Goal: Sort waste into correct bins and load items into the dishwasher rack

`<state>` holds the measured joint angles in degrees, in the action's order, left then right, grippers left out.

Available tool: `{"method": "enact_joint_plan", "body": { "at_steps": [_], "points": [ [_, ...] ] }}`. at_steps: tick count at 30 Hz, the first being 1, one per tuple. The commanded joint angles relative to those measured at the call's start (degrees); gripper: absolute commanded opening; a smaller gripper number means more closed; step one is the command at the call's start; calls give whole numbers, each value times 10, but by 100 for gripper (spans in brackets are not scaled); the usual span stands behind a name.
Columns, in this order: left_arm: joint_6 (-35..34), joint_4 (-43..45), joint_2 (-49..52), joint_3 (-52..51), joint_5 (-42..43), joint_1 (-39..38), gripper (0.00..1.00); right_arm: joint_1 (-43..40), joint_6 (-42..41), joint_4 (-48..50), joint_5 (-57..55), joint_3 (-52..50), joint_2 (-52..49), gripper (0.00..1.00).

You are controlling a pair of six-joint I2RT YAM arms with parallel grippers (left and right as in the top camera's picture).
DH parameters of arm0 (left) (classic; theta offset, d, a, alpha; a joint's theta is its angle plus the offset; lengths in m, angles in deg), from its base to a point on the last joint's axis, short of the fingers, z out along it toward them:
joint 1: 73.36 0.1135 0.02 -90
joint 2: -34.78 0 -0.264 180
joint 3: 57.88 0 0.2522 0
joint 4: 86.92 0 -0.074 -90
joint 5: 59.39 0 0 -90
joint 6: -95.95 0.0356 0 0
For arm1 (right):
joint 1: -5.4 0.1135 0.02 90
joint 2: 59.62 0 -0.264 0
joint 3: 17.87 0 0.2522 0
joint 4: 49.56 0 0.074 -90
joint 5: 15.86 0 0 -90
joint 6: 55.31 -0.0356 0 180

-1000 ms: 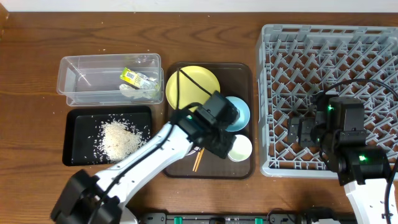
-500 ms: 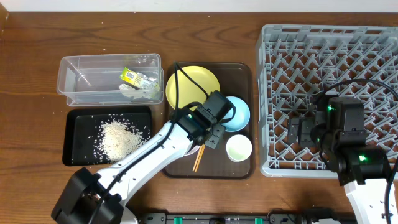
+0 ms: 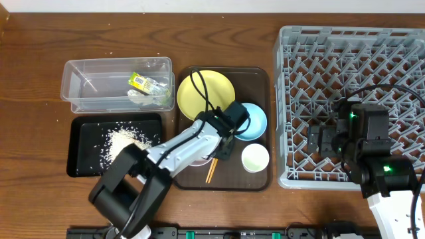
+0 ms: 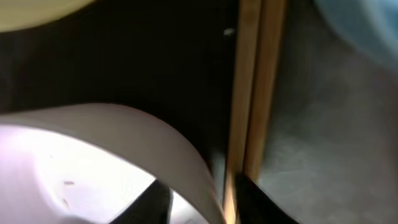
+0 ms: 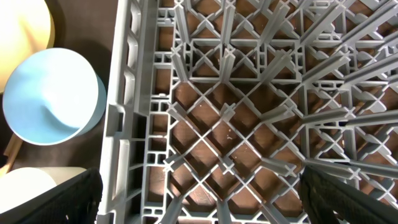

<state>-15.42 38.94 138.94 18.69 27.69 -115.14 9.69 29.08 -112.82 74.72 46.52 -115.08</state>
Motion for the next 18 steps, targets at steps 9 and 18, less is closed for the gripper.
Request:
{"method": "enact_joint_plan", "body": {
  "at_steps": [9, 18],
  "points": [
    [-4, -6, -81, 1, -2, 4, 7, -7, 5, -1, -2, 11, 1, 99],
    [-4, -59, -201, 1, 27, 53, 6, -7, 5, -1, -2, 11, 1, 99]
  ]
}}
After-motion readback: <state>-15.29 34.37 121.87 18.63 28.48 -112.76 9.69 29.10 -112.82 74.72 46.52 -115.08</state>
